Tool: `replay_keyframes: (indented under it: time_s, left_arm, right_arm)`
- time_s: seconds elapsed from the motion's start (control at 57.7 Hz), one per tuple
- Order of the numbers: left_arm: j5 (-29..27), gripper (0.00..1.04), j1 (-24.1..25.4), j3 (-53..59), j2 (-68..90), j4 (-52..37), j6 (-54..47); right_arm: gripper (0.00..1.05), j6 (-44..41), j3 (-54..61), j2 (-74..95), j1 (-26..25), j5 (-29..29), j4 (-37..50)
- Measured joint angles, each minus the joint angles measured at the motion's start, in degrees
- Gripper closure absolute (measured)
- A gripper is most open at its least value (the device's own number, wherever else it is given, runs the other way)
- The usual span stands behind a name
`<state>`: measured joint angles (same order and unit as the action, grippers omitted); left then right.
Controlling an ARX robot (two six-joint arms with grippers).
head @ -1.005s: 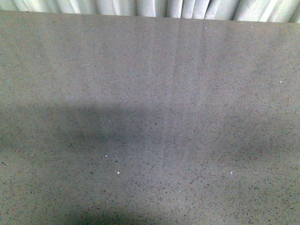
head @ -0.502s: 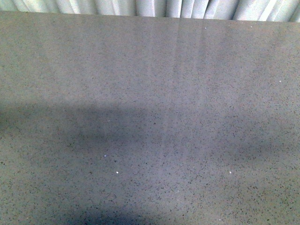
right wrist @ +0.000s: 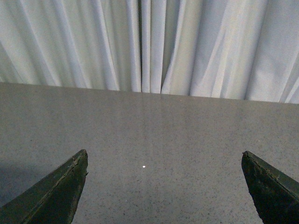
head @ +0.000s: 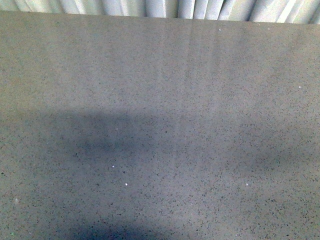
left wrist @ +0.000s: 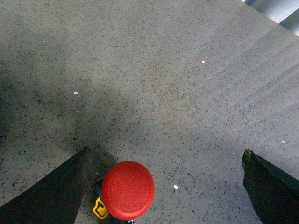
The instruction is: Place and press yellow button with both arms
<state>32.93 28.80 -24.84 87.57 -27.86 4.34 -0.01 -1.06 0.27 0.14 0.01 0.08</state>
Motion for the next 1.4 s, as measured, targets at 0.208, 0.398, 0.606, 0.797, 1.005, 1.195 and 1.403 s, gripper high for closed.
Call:
replay_keyframes:
  time_s: [0.208,0.398,0.606,0.797,1.005,1.195,1.403]
  left_arm:
    - [-0.81,0.09,2.49,-2.56,3.32,-1.73,1.09]
    - [-0.42,0.09,5.18,-4.96,3.52,-1.77,1.84]
    - [-4.26,0.09,7.96,-7.48,7.48,-2.58,-2.32]
    - [-6.14,0.09,10.67,-8.02,10.93,-4.11,-5.05]
    - [-7.74,0.09,11.72,-8.02,13.09,-6.73,-6.71]
    - [-10.56,0.09,11.76,-8.02,15.65,-8.9,-8.28]
    - [-11.87,0.09,12.09,-8.0,17.86,-10.16,-10.21]
  right_arm:
    - [0.09,0.0,0.0,0.0,0.0,0.0,0.0]
    - [0.09,0.0,0.0,0.0,0.0,0.0,0.0]
    - [0.09,0.0,0.0,0.0,0.0,0.02,0.0]
    - [0.09,0.0,0.0,0.0,0.0,-0.02,0.0]
    - [0.09,0.0,0.0,0.0,0.0,0.0,0.0]
    - [0.09,0.0,0.0,0.0,0.0,0.0,0.0]
    - [0.09,0.0,0.0,0.0,0.0,0.0,0.0]
